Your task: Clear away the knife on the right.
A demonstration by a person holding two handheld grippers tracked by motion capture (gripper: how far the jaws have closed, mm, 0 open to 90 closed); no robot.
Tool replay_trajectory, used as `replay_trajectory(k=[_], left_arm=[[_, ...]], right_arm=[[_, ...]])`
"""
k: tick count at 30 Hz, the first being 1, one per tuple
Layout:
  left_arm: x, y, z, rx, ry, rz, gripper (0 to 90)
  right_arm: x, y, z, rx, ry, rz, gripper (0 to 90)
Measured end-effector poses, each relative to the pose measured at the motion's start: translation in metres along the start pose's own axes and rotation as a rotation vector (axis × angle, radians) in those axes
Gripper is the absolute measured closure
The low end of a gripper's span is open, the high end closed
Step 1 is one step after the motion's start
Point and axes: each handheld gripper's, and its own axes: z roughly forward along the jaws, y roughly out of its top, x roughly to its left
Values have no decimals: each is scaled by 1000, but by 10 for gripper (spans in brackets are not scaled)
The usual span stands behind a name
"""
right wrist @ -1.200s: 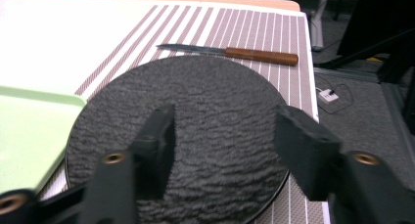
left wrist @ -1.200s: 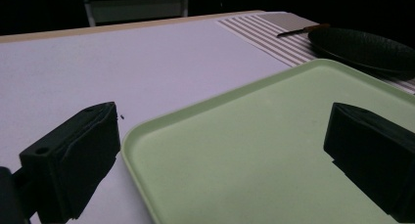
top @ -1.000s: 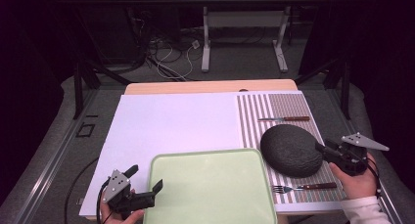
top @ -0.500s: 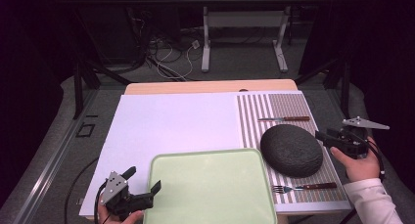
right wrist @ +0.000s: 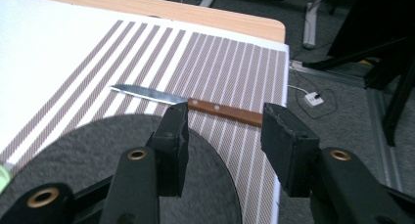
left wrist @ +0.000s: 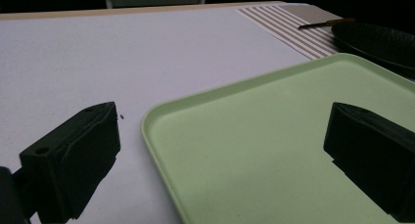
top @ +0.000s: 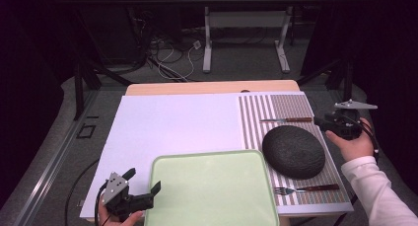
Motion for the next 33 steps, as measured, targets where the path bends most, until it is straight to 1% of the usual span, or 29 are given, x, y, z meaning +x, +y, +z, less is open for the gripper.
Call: replay_trajectory(k=[2,3,4,6,8,9,10,11,12,13,16,17,18,20,23,24,25,26,27,29,30,31,32,33], left_arm=[[0,0,0,-6,3,-2,4],[0,0,0,-7,8,5,4],[0,0,-1,-10,11,8,4],[0,0,-1,-12,7,5,4],[-1,0,-2,-16,10,7,4],[-1,0,-2,-16,10,7,4],[-1,0,-2,-17,10,11,4],[-1,0,-2,-14,8,16,4],[-1,0,-2,-14,9,17,4],[-1,0,-2,-14,9,18,4],[0,-1,-2,-17,10,4,4],[1,-1,-2,-17,12,5,4],[1,-1,-2,-22,13,-4,4],[2,-1,-2,-23,15,-4,4],[2,-1,-2,-25,16,-5,4],[2,-1,-2,-26,15,-6,4],[2,-1,-3,-26,15,-5,4],[2,-1,-3,-26,15,-5,4],[2,-1,-2,-24,14,-4,4],[3,-1,-2,-20,11,-4,4],[3,-1,-2,-20,11,-4,4],[3,-1,-2,-19,10,-5,4],[3,-1,-1,-22,11,-9,4],[3,-1,-1,-22,11,-9,4]], right_arm=[[1,4,6,-4,17,11,528],[2,6,9,-17,13,15,530],[2,7,11,-11,17,6,545],[4,10,18,-5,9,-14,562],[5,11,25,4,14,-25,568],[5,11,25,4,14,-25,568],[4,12,28,10,22,-37,570],[4,15,35,21,6,-51,580],[4,17,37,23,6,-51,579],[4,18,40,19,6,-40,581],[2,24,46,36,0,-32,605],[1,26,48,40,-3,-37,613],[1,28,49,44,-2,-34,622],[0,32,51,53,-1,-22,644],[-1,37,52,62,-5,-22,671],[-2,39,52,66,-8,-31,684],[-3,43,53,70,-7,-46,717],[-3,43,53,70,-7,-46,717],[-5,46,54,83,-13,-58,756],[-6,50,55,94,-12,-66,781],[-6,50,55,94,-12,-66,781],[-7,54,59,113,-13,-58,809],[-7,55,60,111,-13,-53,829],[-7,55,60,111,-13,-53,829]])
